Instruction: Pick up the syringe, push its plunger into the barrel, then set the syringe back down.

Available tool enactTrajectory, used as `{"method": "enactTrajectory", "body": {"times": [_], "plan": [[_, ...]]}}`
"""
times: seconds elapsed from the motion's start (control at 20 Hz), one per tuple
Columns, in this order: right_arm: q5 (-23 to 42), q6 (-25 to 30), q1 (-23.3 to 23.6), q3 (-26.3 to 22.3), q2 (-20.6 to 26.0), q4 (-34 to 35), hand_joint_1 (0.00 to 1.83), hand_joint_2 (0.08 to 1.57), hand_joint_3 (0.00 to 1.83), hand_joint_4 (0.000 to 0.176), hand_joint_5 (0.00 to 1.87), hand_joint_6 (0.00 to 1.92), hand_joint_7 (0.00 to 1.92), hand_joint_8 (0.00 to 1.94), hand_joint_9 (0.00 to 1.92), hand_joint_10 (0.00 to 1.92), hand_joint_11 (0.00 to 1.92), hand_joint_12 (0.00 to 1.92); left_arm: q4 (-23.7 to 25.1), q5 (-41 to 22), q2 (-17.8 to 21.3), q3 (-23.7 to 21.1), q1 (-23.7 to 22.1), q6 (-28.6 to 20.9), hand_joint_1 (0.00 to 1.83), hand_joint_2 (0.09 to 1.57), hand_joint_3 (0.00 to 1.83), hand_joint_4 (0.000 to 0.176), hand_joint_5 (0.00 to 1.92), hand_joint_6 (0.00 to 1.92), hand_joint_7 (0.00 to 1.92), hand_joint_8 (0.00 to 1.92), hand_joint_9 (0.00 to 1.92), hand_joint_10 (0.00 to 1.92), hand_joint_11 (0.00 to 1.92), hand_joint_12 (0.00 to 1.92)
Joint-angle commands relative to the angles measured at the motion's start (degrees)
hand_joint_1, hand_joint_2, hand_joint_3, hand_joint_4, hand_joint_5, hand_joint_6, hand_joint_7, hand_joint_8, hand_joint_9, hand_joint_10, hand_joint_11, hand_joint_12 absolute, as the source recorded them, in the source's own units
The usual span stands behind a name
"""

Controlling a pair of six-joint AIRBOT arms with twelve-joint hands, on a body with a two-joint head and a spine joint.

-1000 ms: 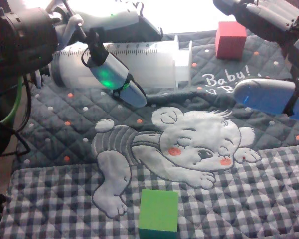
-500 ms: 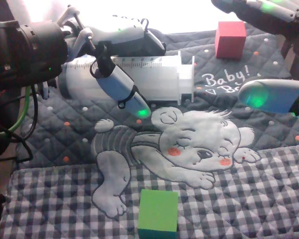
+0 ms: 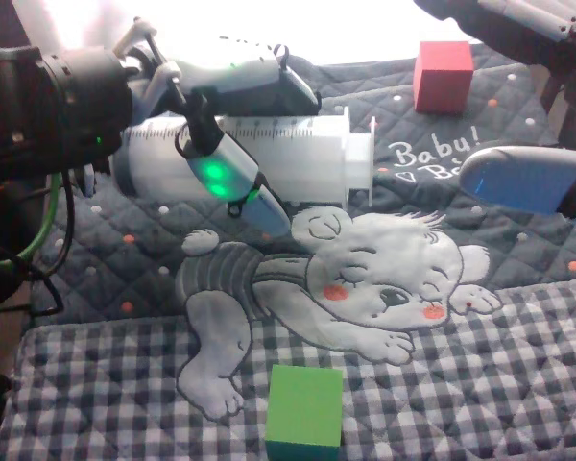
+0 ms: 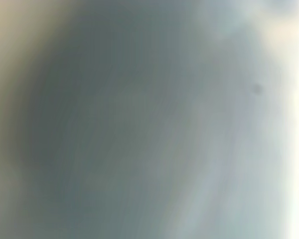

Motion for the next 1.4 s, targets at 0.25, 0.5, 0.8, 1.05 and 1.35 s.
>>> {"method": "enactTrajectory", "body": {"times": [0.25, 0.5, 0.8, 1.05, 1.35], "plan": [[7.2, 0.2, 0.9, -0.1, 0.3, 0.8, 0.11, 0.88, 0.00, 0.000, 0.16, 0.00, 0.11, 0.00, 0.05, 0.00, 0.05, 0.06, 0.0, -5.1, -0.5, 0.3, -0.5, -0.8, 1.31, 1.19, 0.02, 0.000, 0.79, 1.92, 1.03, 1.92, 1.21, 1.92, 1.26, 1.92], [7.2, 0.2, 0.9, -0.1, 0.3, 0.9, 0.00, 0.88, 0.00, 0.000, 0.16, 0.01, 0.12, 0.01, 0.07, 0.01, 0.05, 0.06, 4.1, -8.8, -2.1, 3.2, 0.1, -11.6, 1.15, 0.95, 0.68, 0.000, 0.63, 1.62, 0.82, 1.60, 1.00, 1.82, 1.05, 1.88], [7.2, 0.2, 0.9, -0.1, 0.3, 0.9, 0.00, 0.92, 0.01, 0.000, 0.15, 0.00, 0.11, 0.01, 0.06, 0.00, 0.06, 0.07, 5.1, -8.7, -2.2, 2.9, 0.3, -12.7, 1.14, 1.26, 0.00, 0.000, 0.61, 1.53, 0.82, 1.26, 0.81, 0.90, 0.47, 1.32], [7.2, 0.2, 0.9, -0.1, 0.3, 0.9, 0.00, 0.95, 0.01, 0.000, 0.20, 0.01, 0.18, 0.01, 0.14, 0.01, 0.13, 0.09, 6.5, -8.1, -2.2, 2.5, 0.4, -12.6, 0.74, 1.07, 0.00, 0.087, 0.42, 0.05, 0.36, 0.00, 0.22, 0.01, 0.00, 0.52], [7.2, 0.2, 0.9, -0.1, 0.3, 0.9, 0.00, 1.08, 0.04, 0.000, 0.13, 0.00, 0.14, 0.00, 0.14, 0.00, 0.20, 0.10, 7.9, -7.6, -2.1, 1.9, 0.4, -12.6, 0.61, 0.68, 0.00, 0.176, 0.00, 0.00, 0.00, 0.00, 0.00, 0.00, 0.00, 0.00]]}}
